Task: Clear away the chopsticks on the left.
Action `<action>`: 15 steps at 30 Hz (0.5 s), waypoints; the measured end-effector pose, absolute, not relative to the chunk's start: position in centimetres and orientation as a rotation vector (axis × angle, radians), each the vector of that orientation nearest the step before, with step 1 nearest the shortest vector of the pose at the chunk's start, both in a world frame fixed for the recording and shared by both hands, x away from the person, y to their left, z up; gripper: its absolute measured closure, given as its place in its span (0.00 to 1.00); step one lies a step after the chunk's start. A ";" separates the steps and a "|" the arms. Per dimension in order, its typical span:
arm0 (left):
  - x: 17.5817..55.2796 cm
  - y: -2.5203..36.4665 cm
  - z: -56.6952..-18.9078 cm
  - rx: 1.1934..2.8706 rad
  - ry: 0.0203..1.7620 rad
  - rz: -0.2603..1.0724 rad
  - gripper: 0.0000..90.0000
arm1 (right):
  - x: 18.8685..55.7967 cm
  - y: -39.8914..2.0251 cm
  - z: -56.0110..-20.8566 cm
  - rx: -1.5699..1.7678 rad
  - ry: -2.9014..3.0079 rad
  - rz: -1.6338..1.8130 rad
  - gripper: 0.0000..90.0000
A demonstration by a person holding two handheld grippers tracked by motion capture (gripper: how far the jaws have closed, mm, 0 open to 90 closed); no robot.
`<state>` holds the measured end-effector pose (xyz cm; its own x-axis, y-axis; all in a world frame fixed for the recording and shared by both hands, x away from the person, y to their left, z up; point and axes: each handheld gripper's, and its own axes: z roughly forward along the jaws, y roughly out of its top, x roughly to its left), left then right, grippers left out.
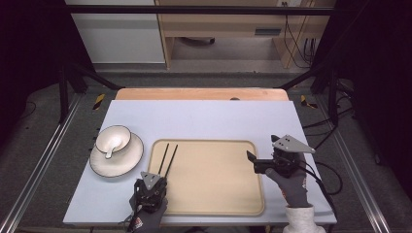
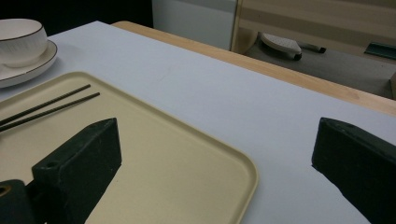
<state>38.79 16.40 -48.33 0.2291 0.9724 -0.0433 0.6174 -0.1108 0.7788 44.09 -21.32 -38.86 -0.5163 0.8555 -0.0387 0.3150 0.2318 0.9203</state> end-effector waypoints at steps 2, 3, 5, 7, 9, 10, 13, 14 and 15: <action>38.8 16.4 -48.3 1.816 1.468 0.655 0.94 | 44.1 -21.3 -38.9 1.070 1.955 1.264 0.02; 38.8 16.4 -48.3 1.816 1.467 0.655 0.94 | 44.1 -21.3 -38.9 1.070 1.955 1.264 0.02; 38.8 16.4 -48.3 1.815 1.466 0.653 0.94 | 44.1 -21.3 -38.8 1.069 1.954 1.265 0.02; 38.8 16.4 -48.3 1.816 1.465 0.652 0.94 | 44.1 -21.3 -38.8 1.069 1.954 1.265 0.02; 38.8 16.4 -48.3 1.817 1.462 0.649 0.94 | 44.1 -21.3 -38.8 1.069 1.953 1.266 0.02; 38.8 16.4 -48.3 1.816 1.459 0.650 0.94 | 44.1 -21.4 -38.8 1.068 1.953 1.266 0.02; 38.8 16.4 -48.1 1.827 1.446 0.644 0.93 | 44.1 -21.4 -38.8 1.066 1.952 1.266 0.02; 38.9 16.4 -47.9 1.829 1.434 0.642 0.92 | 44.1 -21.4 -38.8 1.066 1.952 1.266 0.02; 38.9 16.4 -47.9 1.829 1.434 0.642 0.92 | 44.1 -21.4 -38.8 1.066 1.952 1.266 0.02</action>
